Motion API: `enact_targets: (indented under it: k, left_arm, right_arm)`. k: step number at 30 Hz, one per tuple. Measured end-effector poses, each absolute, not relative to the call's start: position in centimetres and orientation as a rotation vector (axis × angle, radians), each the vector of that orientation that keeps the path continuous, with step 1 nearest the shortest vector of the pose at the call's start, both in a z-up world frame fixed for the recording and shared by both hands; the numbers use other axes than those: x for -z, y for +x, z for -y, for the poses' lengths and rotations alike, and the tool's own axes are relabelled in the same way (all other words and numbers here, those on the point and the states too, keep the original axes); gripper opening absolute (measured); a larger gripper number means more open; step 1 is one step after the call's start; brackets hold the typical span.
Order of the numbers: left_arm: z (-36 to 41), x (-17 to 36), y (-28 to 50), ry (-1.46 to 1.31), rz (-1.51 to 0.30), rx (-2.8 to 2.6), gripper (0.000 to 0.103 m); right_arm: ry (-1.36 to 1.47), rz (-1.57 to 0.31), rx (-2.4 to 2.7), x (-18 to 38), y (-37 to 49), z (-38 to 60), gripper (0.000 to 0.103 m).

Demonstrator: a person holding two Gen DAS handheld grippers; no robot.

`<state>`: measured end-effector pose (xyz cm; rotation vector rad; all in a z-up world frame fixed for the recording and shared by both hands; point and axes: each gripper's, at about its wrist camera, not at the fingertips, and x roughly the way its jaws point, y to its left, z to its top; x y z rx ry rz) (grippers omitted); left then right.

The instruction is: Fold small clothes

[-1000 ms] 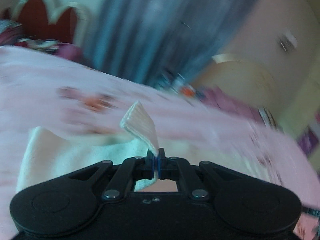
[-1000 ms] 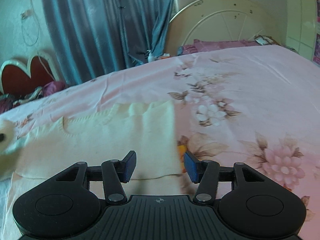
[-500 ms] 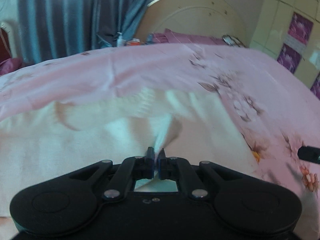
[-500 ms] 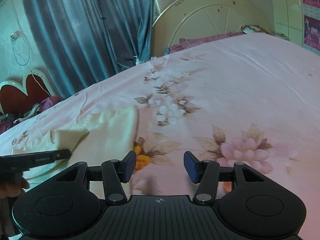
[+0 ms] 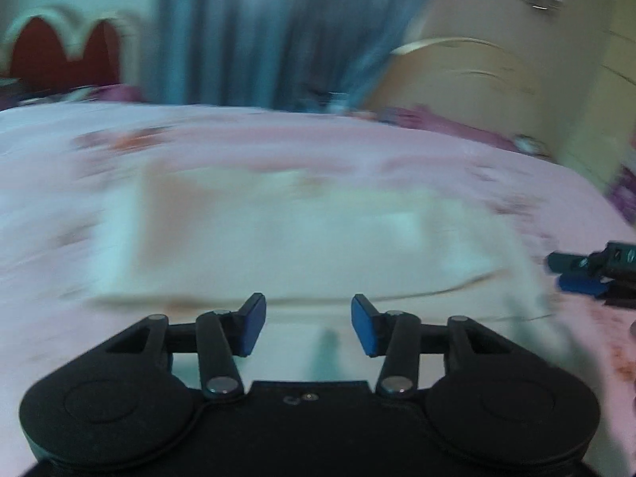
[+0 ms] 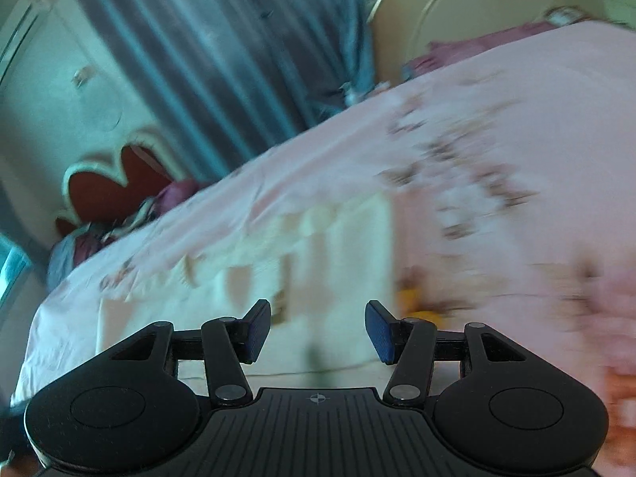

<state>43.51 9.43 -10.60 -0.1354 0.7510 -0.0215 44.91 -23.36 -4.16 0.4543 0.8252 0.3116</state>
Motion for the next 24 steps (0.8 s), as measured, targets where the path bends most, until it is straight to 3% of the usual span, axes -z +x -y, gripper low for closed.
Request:
enact_targets:
  k: [7, 8, 9, 12, 16, 20, 24]
  left_arm:
    - [-16.4, 12.1, 44.0, -0.225, -0.803, -0.033, 0.044]
    - [-16.5, 12.3, 44.4, -0.212, -0.805, -0.039, 0.044]
    - [-16.5, 12.5, 44.8, -0.197, -0.803, -0.054, 0.044]
    - [-17.5, 13.2, 45.5, -0.249, -0.799, -0.088, 0.041]
    - [-17.6, 13.4, 45.7, -0.227, -0.799, -0.076, 0.035]
    - [-18.1, 13.5, 45.6, -0.229, -0.799, -0.057, 0.030]
    - [-17.9, 13.4, 45.6, -0.211, -0.801, -0.038, 0.024]
  right_arm:
    - [0.458, -0.901, -0.334, 6.5, 48.8, 19.0, 0.053]
    - [0.440, -0.909, -0.338, 6.5, 49.1, 18.5, 0.047]
    - [0.417, -0.922, -0.346, 6.7, 49.5, 17.9, 0.027]
    - [0.344, -0.941, -0.345, 6.7, 50.0, 16.6, 0.004]
    - [0.275, -0.841, -0.352, 4.5, 49.5, 15.9, 0.003]
    - [0.259, -0.602, -0.321, -0.9, 46.5, 18.2, 0.003]
    - [0.210, -0.723, -0.241, 1.8, 46.5, 20.4, 0.003]
